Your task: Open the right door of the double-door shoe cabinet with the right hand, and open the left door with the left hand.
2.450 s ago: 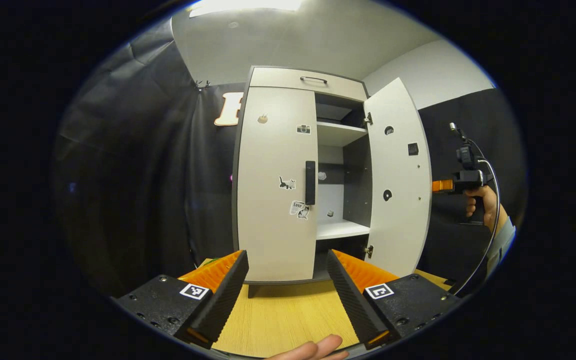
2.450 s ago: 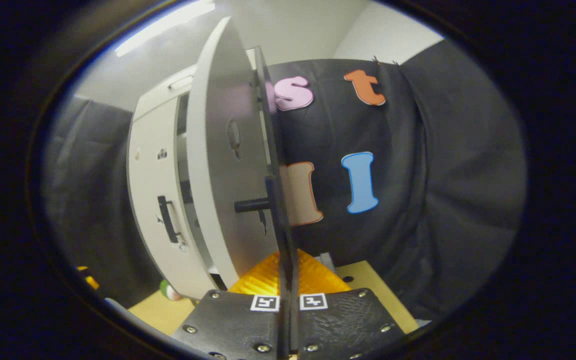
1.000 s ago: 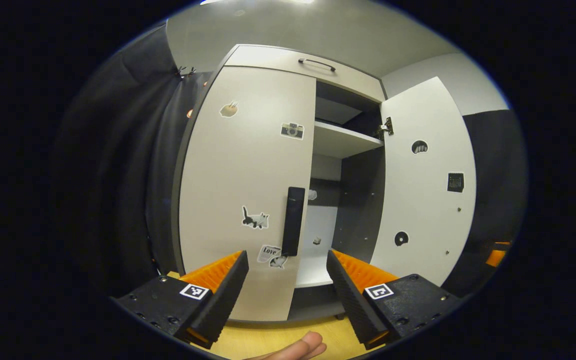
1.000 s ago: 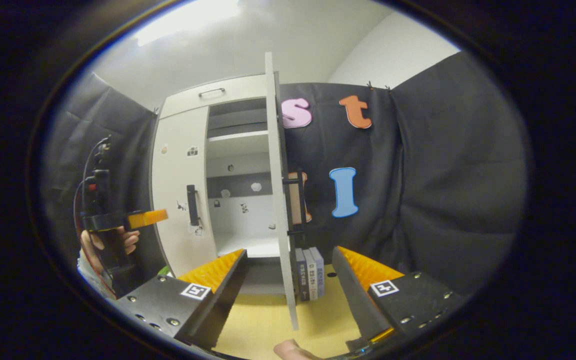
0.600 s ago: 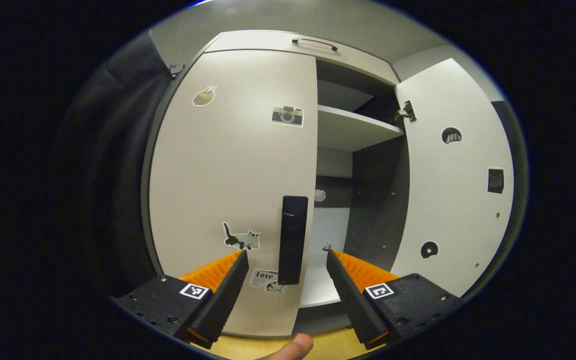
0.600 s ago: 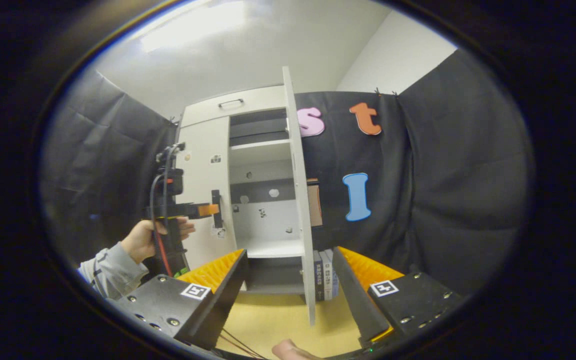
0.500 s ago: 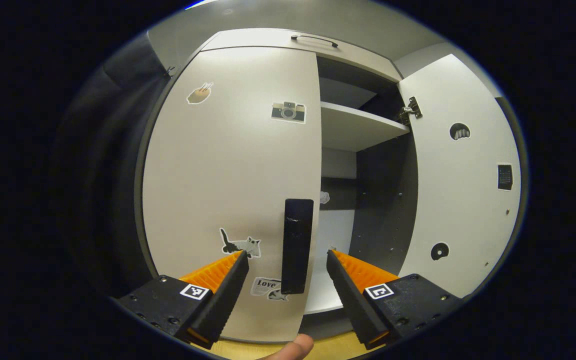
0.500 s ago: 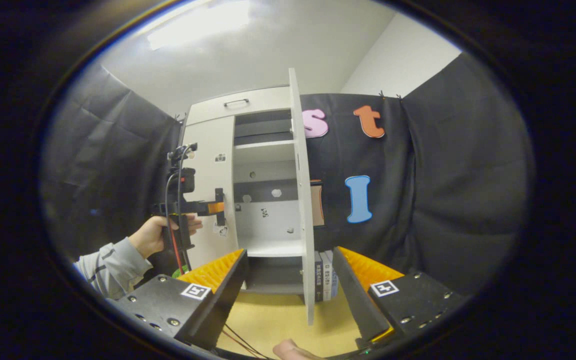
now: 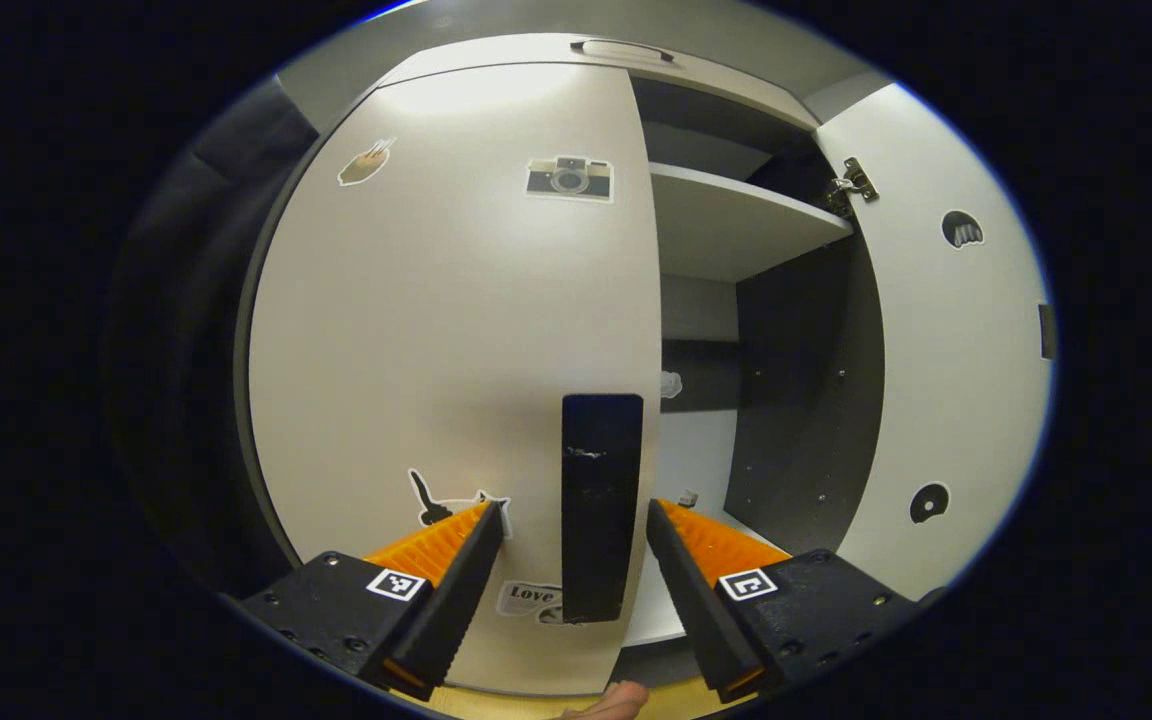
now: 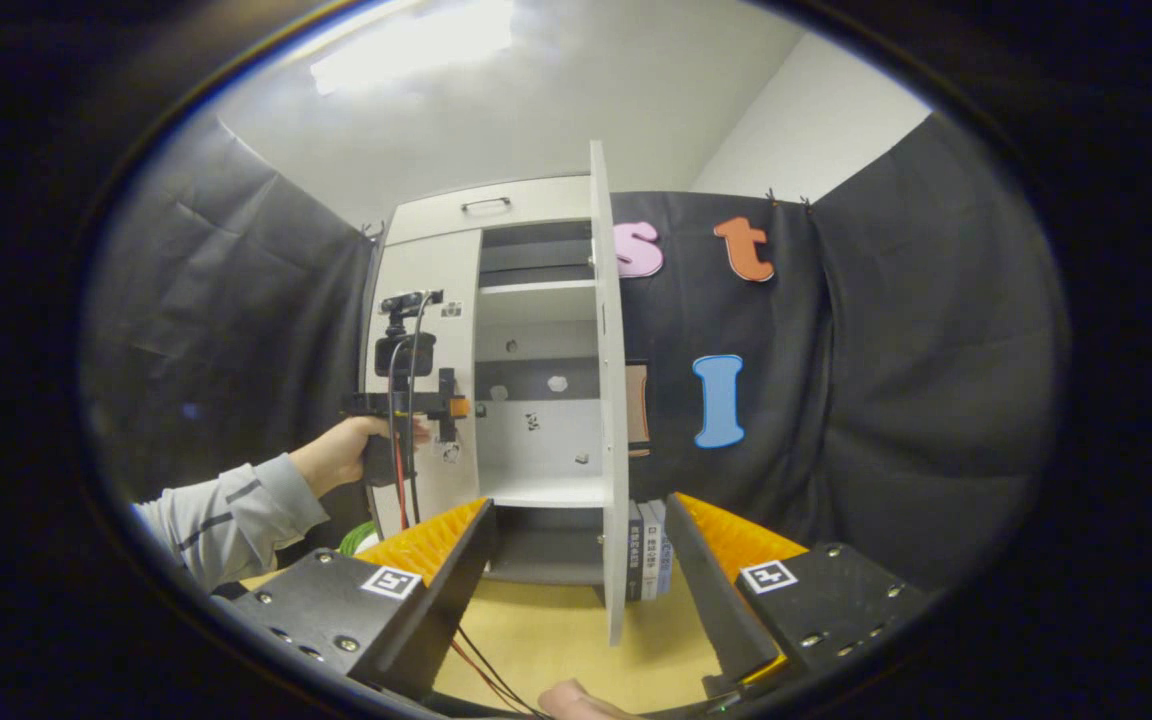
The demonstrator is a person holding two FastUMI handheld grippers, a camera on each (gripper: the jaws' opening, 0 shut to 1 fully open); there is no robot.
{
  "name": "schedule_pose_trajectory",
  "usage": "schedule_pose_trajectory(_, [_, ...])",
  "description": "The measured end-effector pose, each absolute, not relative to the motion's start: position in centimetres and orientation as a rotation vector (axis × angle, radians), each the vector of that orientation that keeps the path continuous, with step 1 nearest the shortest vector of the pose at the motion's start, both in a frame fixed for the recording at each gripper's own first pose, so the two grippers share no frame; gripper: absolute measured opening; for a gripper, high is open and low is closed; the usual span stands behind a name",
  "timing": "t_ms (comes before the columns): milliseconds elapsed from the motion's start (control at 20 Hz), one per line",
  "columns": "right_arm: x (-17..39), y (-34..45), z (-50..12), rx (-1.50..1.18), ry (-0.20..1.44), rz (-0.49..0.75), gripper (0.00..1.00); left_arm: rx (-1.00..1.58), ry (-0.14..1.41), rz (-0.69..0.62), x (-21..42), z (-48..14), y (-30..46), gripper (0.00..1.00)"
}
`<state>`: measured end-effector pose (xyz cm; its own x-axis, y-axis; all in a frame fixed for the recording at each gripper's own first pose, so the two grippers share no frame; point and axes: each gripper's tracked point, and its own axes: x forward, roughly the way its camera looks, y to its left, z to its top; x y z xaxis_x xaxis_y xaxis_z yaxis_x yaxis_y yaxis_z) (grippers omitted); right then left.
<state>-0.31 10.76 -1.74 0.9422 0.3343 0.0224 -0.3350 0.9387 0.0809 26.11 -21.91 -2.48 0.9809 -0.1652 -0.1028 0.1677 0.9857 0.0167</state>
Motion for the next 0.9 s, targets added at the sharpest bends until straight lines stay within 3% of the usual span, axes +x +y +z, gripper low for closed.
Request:
schedule_pose_trajectory(50, [-0.4, 10.6, -1.7, 0.082, -0.009, 0.335, 1.00, 0.030, 0.086, -0.141, 26.6, -2.3, -21.4, 0.89])
schedule_pose_trajectory(100, [-0.4, 10.4, -1.8, 0.078, -0.007, 0.328, 1.00, 0.027, 0.103, -0.133, 26.9, -2.8, -21.4, 0.77])
schedule_pose_trajectory(250, [-0.7, 10.6, -1.7, 0.079, -0.006, 0.321, 1.00, 0.066, 0.103, -0.180, 26.3, -2.6, -22.9, 0.56])
schedule_pose_trajectory(300, [-0.8, 10.9, -1.7, 0.081, -0.007, 0.325, 1.00, 0.079, 0.110, -0.177, 26.4, -2.5, -22.9, 0.32])
schedule_pose_trajectory(500, [-1.4, 12.1, -1.3, 0.067, -0.009, 0.347, 1.00, 0.041, 0.144, -0.217, 26.3, -2.8, -22.8, 0.25])
schedule_pose_trajectory(900, [-1.2, 12.3, -0.4, 0.022, -0.025, 0.304, 0.97, 0.052, 0.163, -0.206, 23.2, -2.5, -21.9, 0.25])
